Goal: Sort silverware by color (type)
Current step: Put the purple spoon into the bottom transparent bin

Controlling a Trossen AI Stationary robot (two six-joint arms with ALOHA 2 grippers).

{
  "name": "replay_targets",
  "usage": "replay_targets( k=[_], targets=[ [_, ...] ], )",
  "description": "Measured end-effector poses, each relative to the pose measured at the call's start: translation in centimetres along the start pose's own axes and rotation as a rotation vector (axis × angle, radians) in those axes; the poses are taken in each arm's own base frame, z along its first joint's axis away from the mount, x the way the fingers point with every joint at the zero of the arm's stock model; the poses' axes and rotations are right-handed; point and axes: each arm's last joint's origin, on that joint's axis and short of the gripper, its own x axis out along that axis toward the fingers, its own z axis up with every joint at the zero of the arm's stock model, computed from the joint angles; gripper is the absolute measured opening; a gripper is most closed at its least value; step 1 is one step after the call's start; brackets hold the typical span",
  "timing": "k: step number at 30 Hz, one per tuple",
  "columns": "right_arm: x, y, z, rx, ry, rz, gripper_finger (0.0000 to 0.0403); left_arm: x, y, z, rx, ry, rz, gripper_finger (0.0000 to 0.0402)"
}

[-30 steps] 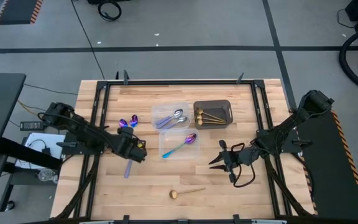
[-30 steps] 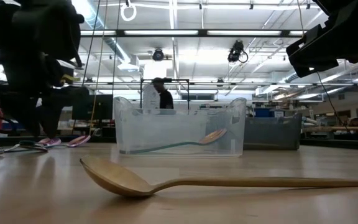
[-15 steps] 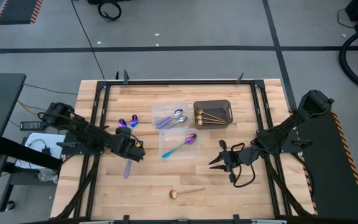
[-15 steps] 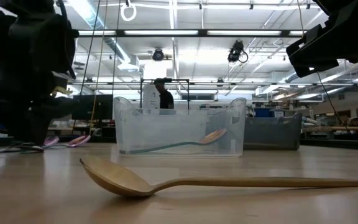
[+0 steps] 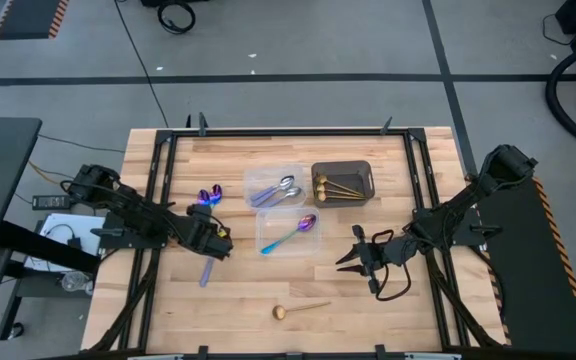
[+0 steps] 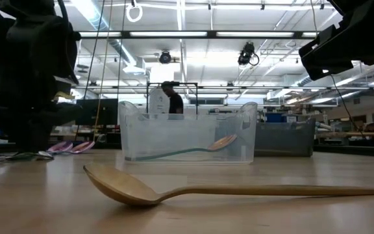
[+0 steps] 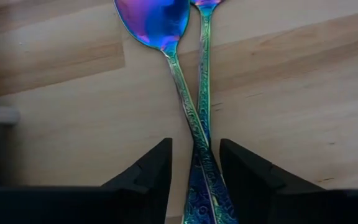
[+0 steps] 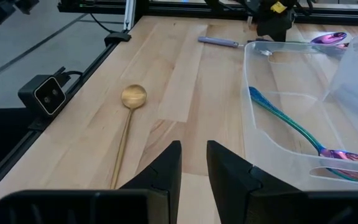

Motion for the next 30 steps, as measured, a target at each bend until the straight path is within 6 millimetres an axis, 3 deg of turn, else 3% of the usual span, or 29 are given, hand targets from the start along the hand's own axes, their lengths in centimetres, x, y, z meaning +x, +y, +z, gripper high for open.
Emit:
replay_targets(
  k=[19,30],
  targets=[
    [0.0,0.0,0.1,-0.007,-0.007,-0.003,0.0086,-0.2,1.0,0.5,0.051,-0.091,0.074,0.0141],
    [0.0,0.0,0.2,-0.005,-0.016,0.000,0.0086,-0.2,0.5,0.6,0.019,-0.145,0.016,0.0141]
  ],
)
